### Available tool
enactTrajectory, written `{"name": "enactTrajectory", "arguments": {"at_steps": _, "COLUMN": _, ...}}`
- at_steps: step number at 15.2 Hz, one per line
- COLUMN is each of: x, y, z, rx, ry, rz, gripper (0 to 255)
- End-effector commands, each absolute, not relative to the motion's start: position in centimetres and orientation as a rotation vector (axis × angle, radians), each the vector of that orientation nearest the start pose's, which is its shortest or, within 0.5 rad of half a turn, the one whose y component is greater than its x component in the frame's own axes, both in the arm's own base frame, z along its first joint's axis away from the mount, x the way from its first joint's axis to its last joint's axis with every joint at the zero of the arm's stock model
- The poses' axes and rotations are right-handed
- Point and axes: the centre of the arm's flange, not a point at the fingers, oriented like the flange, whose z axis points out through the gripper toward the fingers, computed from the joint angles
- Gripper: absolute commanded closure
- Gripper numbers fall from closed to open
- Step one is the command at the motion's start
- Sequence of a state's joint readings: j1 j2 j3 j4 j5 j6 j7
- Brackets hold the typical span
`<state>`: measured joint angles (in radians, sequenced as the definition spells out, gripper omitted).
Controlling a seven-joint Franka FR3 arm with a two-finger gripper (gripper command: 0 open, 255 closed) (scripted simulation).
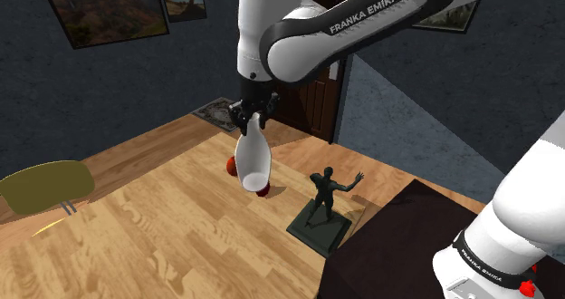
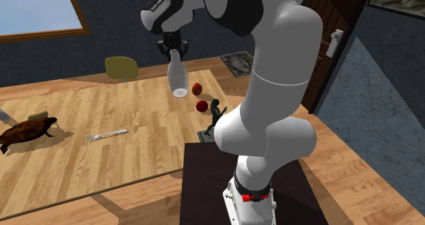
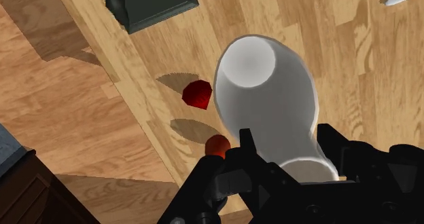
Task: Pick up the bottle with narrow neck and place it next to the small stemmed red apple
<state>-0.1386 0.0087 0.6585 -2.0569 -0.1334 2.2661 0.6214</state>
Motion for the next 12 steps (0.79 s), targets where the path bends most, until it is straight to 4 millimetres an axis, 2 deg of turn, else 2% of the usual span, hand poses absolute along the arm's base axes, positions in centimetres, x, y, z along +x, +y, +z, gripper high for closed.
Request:
{"name": "enactTrajectory", "arguments": {"at_steps": 1, "x": 52.0, "y": 27.7, "z": 44.0, "rx": -3.101, "ry": 0.04, "rz": -0.356, "gripper": 255}}
{"name": "enactTrajectory", "arguments": {"at_steps": 12, "x": 65.7, "y": 26.1, "z": 39.4, "rx": -3.101, "ry": 0.04, "rz": -0.356, "gripper": 255}}
